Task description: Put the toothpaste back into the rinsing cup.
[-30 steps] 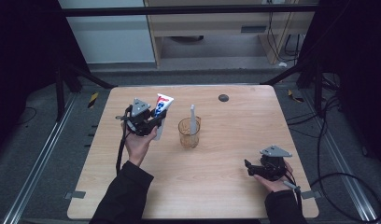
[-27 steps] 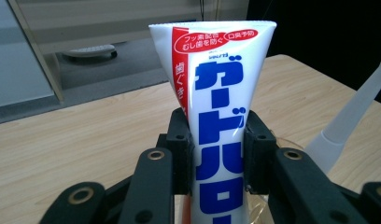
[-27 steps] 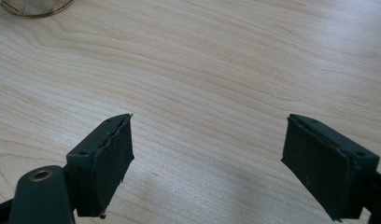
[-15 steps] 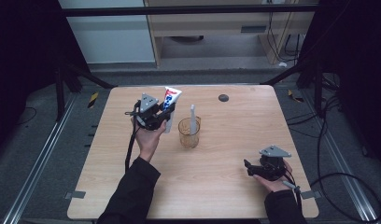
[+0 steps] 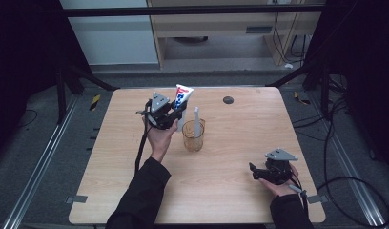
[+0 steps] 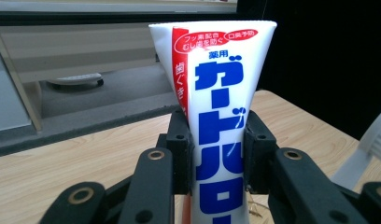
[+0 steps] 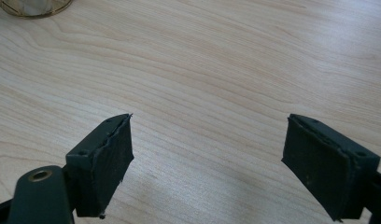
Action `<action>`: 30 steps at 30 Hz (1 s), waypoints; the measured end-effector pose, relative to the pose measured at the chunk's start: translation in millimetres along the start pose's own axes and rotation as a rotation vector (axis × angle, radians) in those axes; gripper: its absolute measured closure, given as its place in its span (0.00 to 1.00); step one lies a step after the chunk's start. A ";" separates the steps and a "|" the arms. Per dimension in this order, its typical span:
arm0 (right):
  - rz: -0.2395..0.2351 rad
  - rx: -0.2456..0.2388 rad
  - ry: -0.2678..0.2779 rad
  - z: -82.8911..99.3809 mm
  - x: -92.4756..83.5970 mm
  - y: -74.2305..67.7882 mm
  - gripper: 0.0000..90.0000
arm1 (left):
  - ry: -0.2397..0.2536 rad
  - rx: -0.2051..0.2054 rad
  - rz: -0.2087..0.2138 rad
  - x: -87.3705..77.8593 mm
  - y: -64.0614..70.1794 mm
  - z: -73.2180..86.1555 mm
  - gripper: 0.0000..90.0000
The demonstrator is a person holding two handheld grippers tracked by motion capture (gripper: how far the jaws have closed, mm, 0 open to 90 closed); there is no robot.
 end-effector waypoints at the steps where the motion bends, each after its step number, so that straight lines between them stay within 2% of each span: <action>1: -0.001 0.001 0.000 0.1 0.1 0.0 0.18 | 0.005 -0.001 0.001 1.2 0.9 0.0 0.76; 11: 0.000 -0.006 0.000 0.6 0.6 0.4 0.18 | 0.028 -0.014 0.022 13.0 9.8 0.1 0.76; 30: -0.002 -0.005 -0.001 1.0 0.7 0.2 0.18 | 0.016 -0.013 0.055 31.0 24.3 12.5 0.75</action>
Point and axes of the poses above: each handheld gripper's, and its own axes: x roughly forward along the jaws, z roughly out of its underside, y roughly to its right, the point moved 9 cm from there along x, roughly forward along the jaws, and after that the axes turned 14 degrees about x, right-handed, at the moved point
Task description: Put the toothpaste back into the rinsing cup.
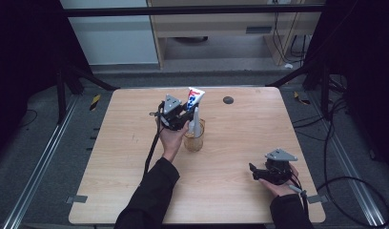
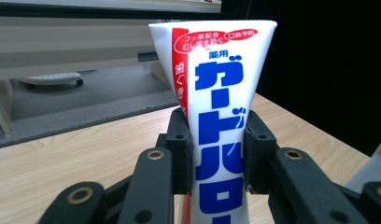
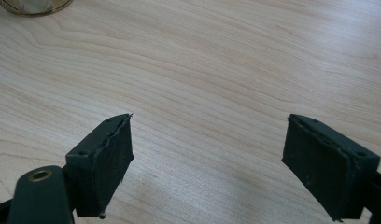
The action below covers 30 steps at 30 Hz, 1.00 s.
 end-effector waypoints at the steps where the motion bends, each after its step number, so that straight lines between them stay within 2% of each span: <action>1: -0.001 -0.001 0.000 0.0 0.0 0.0 0.18 | -0.001 0.001 0.002 0.5 0.3 1.2 0.75; 17: 0.003 -0.003 -0.010 1.2 0.7 0.4 0.18 | -0.032 -0.011 0.006 4.6 3.2 21.6 0.74; 30: 0.002 0.003 -0.010 1.2 0.2 -0.9 0.17 | -0.087 -0.003 0.023 0.1 4.5 38.9 0.72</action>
Point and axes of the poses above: each handheld gripper's, and its own axes: x roughly forward along the jaws, z roughly out of its underside, y roughly to its right, the point moved 9 cm from there along x, roughly forward along the jaws, and after that the axes turned 14 degrees about x, right-handed, at the moved point
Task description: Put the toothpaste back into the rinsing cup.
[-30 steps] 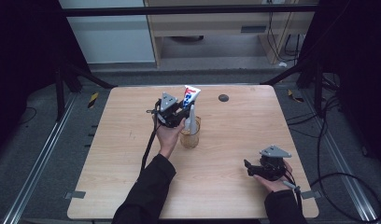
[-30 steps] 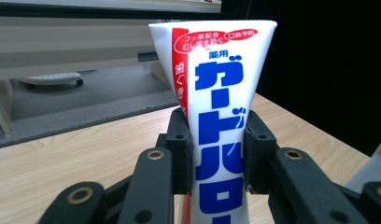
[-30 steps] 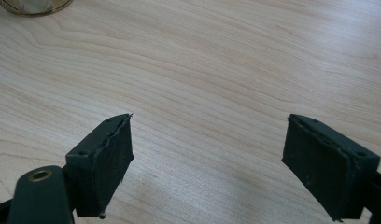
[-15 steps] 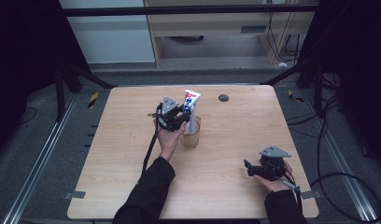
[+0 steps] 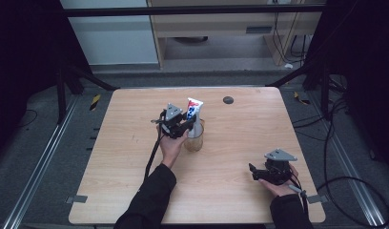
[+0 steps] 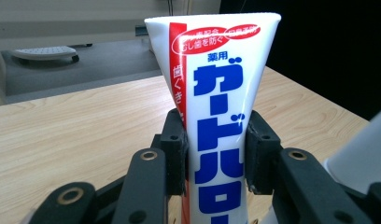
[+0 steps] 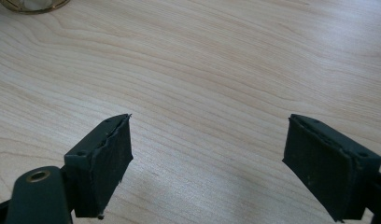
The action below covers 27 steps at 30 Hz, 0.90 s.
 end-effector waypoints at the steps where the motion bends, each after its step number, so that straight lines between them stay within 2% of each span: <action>1: 0.000 0.000 0.000 0.0 0.1 0.0 0.17 | -0.002 0.001 0.000 -1.4 0.0 0.0 0.72; 19: 0.001 -0.002 -0.002 0.0 -0.1 -1.3 0.17 | -0.088 0.050 0.000 -16.9 2.6 24.1 0.68; 23: 0.003 -0.005 -0.002 -0.1 -0.1 -1.2 0.17 | -0.093 0.053 0.003 -19.5 3.9 25.7 0.67; 27: 0.003 -0.005 -0.002 -0.2 -0.2 -1.1 0.17 | -0.107 0.079 0.003 -21.4 6.3 26.4 0.64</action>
Point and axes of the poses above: each handheld gripper's, and its own axes: x roughly forward along the jaws, z roughly out of its underside, y roughly to its right, the point moved 9 cm from there along x, roughly forward along the jaws, and after that the axes turned 14 degrees about x, right-handed, at the moved point
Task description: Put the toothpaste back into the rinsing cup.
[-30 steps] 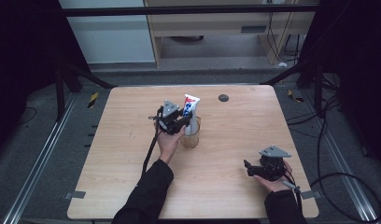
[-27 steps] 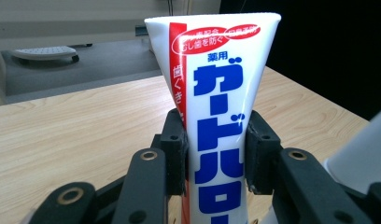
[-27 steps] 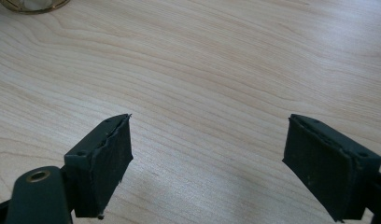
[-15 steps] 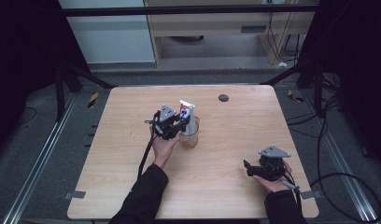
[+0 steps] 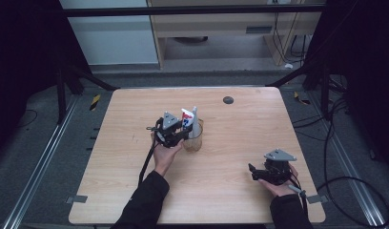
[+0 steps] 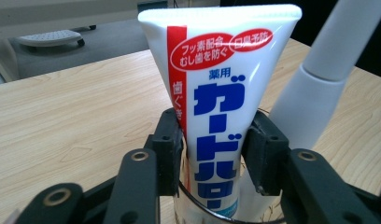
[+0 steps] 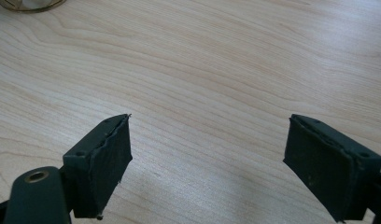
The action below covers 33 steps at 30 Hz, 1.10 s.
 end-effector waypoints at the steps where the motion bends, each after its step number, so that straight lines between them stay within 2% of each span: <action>1: 0.000 0.000 0.000 -0.1 -0.1 -0.1 0.17 | -0.009 0.018 -0.002 -0.6 1.2 0.2 0.62; 4: 0.000 0.000 0.001 -0.2 -0.3 -0.1 0.17 | -0.030 0.046 -0.004 -3.9 4.0 0.7 0.59; 8: -0.003 0.003 0.003 -0.9 -0.9 -0.9 0.16 | -0.049 0.050 -0.003 -10.7 4.3 0.4 0.56; 11: -0.001 -0.003 0.009 -1.7 -0.9 -0.7 0.16 | -0.049 0.025 -0.007 -15.6 1.5 -2.3 0.50; 13: -0.001 -0.003 0.009 -1.8 -0.9 -0.9 0.16 | -0.059 0.043 -0.005 -19.0 1.5 -4.9 0.48; 14: 0.000 -0.003 0.009 -1.7 -1.1 -0.8 0.16 | -0.054 0.056 -0.011 -21.8 0.6 -7.1 0.48; 17: -0.002 0.009 0.008 -1.8 -2.0 -1.2 0.16 | -0.031 0.058 -0.022 -32.2 -2.5 -12.9 0.49; 21: 0.002 0.001 0.011 -1.8 -2.0 -0.5 0.16 | -0.039 0.080 -0.032 -45.6 -6.8 -13.3 0.47; 27: 0.003 0.017 0.008 -1.4 -2.9 0.9 0.16 | -0.052 0.091 -0.036 -64.7 -13.2 -3.9 0.45; 31: 0.009 0.018 0.014 -2.2 -4.5 3.4 0.15 | -0.063 0.086 -0.037 -77.8 -16.2 10.5 0.43; 33: 0.012 0.020 0.019 -3.2 -5.3 5.1 0.15 | -0.090 0.088 -0.036 -82.1 -17.2 21.8 0.42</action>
Point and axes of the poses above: each handheld gripper's, and its own axes: x roughly forward along the jaws, z roughly out of its underside, y roughly to its right, the point moved 9 cm from there along x, roughly forward along the jaws, and after that the axes turned 14 degrees about x, right-handed, at the moved point
